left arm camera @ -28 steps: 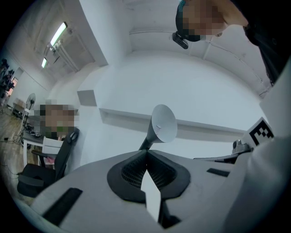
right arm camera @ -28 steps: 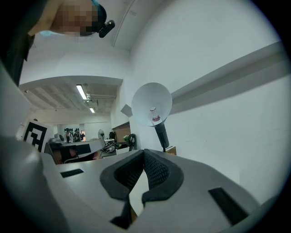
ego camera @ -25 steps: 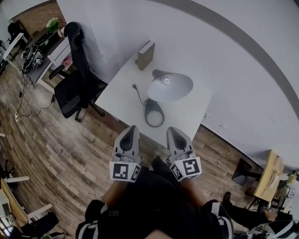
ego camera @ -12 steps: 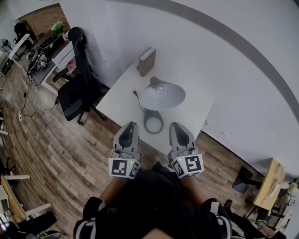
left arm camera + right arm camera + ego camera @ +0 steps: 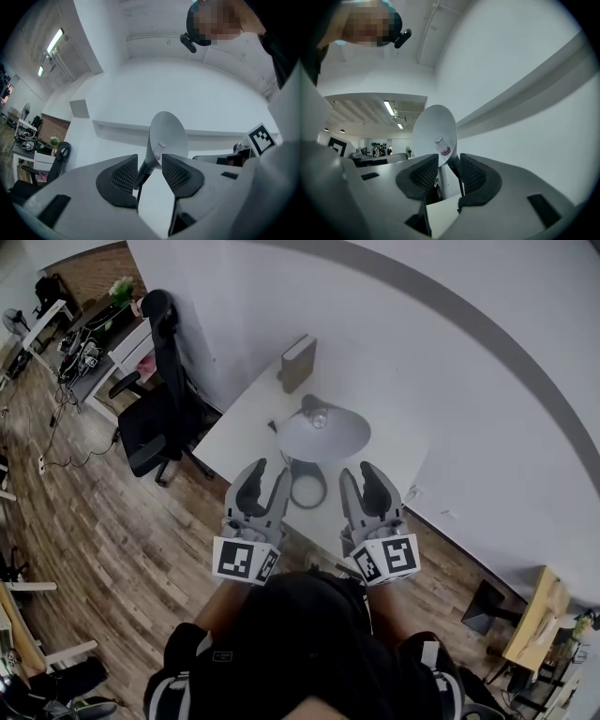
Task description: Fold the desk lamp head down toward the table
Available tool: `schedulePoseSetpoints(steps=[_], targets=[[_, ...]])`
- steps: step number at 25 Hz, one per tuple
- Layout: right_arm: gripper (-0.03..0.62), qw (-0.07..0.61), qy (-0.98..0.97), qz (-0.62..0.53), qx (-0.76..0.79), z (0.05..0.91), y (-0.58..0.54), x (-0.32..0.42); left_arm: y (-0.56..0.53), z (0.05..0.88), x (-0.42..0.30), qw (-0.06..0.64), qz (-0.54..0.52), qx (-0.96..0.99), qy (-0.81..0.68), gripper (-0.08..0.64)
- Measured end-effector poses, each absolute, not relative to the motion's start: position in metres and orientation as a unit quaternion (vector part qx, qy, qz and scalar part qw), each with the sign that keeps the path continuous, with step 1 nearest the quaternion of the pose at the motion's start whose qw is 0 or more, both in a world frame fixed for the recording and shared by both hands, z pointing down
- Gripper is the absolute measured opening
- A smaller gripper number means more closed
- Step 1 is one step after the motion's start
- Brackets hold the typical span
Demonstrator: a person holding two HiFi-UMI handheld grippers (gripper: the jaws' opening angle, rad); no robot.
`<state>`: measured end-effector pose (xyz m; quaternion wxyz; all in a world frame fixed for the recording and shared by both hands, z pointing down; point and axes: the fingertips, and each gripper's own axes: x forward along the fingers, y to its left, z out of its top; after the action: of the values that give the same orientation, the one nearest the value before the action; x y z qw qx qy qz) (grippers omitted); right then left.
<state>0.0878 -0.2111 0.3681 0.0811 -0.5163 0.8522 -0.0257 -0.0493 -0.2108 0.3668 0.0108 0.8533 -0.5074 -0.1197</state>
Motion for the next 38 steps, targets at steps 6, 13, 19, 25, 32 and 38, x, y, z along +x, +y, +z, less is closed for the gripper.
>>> schedulePoseSetpoints(steps=[6, 13, 19, 25, 32, 38], targets=[[0.169, 0.084, 0.858, -0.015, -0.507, 0.357, -0.223, 0.082, -0.223, 0.350, -0.042, 0.005, -0.122, 0.860, -0.495, 0.173], [0.170, 0.088, 0.857, -0.010, -0.508, 0.349, -0.241, 0.079, -0.240, 0.336, -0.037, -0.005, -0.122, 0.862, -0.492, 0.173], [0.153, 0.077, 0.859, -0.014, -0.506, 0.351, -0.251, 0.075, -0.249, 0.339, -0.033, -0.006, -0.108, 0.867, -0.486, 0.135], [0.087, 0.071, 0.862, -0.013, -0.501, 0.356, -0.253, 0.072, -0.250, 0.341, -0.027, -0.007, -0.102, 0.874, -0.476, 0.087], [0.086, 0.066, 0.862, -0.013, -0.503, 0.360, -0.252, 0.071, -0.248, 0.346, -0.030, 0.008, -0.112, 0.872, -0.476, 0.075], [0.084, 0.058, 0.860, -0.014, -0.507, 0.372, -0.244, 0.073, -0.238, 0.356, -0.031, 0.008, -0.112, 0.866, -0.488, 0.064]])
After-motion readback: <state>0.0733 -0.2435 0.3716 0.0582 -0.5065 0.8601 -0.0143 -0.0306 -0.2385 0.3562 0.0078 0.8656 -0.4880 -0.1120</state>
